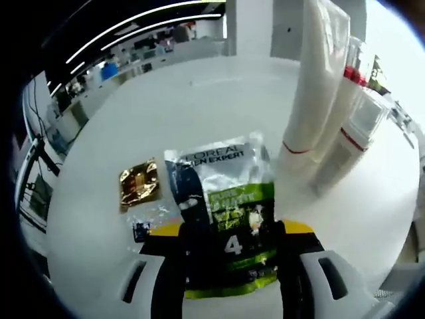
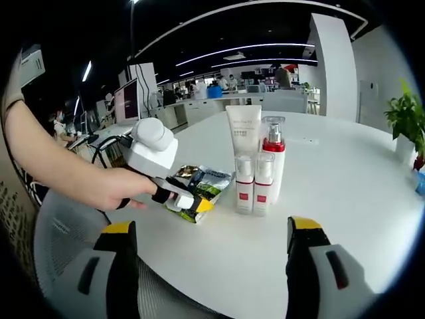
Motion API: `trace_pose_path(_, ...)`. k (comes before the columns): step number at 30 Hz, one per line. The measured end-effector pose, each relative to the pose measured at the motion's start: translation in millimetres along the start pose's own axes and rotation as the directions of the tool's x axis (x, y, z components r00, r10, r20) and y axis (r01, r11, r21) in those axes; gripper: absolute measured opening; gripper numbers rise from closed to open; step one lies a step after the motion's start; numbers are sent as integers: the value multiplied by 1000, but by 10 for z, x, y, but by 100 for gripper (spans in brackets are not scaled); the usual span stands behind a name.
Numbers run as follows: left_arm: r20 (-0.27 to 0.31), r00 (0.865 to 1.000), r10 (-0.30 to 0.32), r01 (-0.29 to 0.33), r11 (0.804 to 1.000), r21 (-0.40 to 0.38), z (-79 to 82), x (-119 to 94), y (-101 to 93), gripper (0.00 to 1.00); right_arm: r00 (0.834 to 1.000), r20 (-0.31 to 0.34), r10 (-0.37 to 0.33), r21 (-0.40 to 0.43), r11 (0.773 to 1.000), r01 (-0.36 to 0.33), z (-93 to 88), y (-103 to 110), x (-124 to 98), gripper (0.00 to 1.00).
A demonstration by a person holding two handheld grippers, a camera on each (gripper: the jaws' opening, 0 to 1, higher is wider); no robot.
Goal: Arrange the skincare products in the storage area until every visible bottle or jar stands upright without overlapping.
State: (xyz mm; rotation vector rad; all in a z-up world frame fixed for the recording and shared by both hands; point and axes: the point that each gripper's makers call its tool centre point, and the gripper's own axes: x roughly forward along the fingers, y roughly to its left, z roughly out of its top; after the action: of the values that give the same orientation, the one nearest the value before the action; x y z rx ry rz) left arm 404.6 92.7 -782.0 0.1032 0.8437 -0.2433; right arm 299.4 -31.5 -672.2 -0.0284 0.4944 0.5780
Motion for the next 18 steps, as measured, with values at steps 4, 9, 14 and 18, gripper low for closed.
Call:
trace_pose_path(4,26,1000,-13,13,1000,6,43,-30,-15,22,1000,-2,-3,0,1000,3,-3,-4,-2,93)
trace_pose_path(9,9,1000,-30,30,1000,-11,13,-1,52,14,1000,-3,-1,-1,1000,1,-3,-2,2,92)
trace_pose_path(14,-2,999,-49,49,999,-21,-32,-58,92,9,1000,-4,1,-6,1000,-1,-1,8,2,92)
trace_pose_path(18,0,997,-80,80,995,-54,-59,-139,89,7,1000,-3,4,-11,1000,-4,-2,14,5,92)
